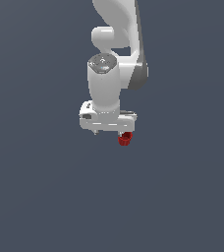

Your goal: Pick up the object and move it to a goal position.

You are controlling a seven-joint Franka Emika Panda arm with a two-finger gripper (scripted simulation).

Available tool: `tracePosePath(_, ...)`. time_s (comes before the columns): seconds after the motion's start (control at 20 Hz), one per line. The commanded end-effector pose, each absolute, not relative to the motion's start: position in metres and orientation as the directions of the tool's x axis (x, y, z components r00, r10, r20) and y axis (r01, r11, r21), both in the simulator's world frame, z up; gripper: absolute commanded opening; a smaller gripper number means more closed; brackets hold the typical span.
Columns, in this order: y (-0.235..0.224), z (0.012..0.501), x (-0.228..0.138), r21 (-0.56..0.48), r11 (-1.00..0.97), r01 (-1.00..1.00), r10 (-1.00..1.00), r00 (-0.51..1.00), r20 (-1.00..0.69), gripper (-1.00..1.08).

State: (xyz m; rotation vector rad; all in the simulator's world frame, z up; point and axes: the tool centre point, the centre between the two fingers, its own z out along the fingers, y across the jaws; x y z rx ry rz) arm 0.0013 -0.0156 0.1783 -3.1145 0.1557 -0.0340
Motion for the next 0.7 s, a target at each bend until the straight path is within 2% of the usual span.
tracePosePath(0.0,-0.016,0.178,0.001,-0.024,-0.995,-0.099,-0.100,0.995,0.021,1.00)
tracePosePath(0.65,-0.031,0.168,-0.001,-0.016,-0.992,-0.129,-0.129,0.991,0.020,1.00)
